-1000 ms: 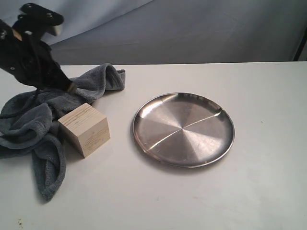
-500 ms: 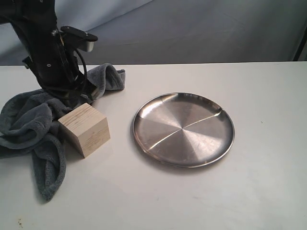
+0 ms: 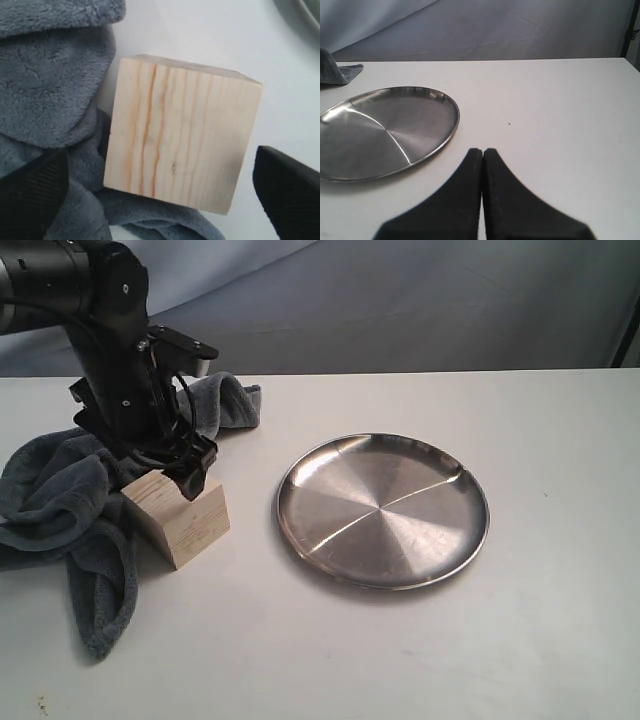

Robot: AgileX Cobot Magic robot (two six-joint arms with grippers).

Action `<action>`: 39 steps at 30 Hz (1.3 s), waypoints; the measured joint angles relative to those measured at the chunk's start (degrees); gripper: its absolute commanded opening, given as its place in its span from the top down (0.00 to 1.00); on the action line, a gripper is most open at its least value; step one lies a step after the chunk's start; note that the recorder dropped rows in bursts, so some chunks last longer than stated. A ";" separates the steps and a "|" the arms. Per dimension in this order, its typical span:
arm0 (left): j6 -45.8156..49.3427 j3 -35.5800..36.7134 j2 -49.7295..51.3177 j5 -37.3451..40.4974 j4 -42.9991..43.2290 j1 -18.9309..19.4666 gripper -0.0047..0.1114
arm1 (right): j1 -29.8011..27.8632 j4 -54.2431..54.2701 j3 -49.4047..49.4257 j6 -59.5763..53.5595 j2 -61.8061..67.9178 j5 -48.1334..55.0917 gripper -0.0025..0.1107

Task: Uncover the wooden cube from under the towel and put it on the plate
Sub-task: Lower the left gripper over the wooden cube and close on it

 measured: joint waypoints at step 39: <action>-0.23 -0.32 4.80 -5.56 -1.92 0.00 0.13 | 0.00 0.00 0.00 0.00 0.00 0.00 0.98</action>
